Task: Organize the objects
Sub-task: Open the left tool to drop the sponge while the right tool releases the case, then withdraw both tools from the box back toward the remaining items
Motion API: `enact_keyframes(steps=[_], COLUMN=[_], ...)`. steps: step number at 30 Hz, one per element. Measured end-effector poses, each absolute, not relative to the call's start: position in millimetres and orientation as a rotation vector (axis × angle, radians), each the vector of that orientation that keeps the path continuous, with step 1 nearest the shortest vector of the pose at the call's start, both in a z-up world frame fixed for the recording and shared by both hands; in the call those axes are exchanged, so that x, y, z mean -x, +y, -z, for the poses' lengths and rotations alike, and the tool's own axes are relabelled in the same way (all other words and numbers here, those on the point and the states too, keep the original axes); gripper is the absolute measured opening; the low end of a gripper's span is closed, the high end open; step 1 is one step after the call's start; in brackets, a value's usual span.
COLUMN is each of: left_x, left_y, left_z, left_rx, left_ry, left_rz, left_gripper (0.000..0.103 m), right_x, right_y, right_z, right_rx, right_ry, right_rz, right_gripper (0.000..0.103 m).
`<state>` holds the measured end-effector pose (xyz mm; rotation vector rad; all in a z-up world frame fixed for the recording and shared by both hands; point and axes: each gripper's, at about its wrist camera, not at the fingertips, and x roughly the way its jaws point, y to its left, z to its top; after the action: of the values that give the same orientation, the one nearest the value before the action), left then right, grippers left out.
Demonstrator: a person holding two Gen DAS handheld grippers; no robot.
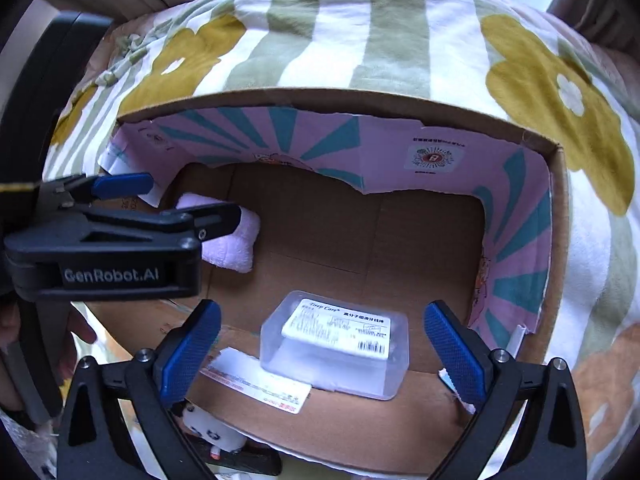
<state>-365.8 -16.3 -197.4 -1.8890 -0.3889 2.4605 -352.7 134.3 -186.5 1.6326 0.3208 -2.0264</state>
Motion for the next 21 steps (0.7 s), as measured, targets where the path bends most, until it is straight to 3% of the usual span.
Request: enact_keyframes(steps=[12, 21], left_x=[361.0, 333.5], left_y=[-10.1, -12.3], left_z=[175.8, 122.7], left_rx=[1.861, 1.772], left_ry=[-0.436, -0.491], left_rz=[-2.497, -2.570], left_gripper=[0.103, 0.103], right_x=[344.2, 323.8], right_y=[138.6, 140.6], right_z=[167.4, 119.0], right_rx=[-1.598, -1.557], right_ry=[0.357, 0.366], right_rz=[2.058, 2.077], right_gripper=[0.101, 0.101])
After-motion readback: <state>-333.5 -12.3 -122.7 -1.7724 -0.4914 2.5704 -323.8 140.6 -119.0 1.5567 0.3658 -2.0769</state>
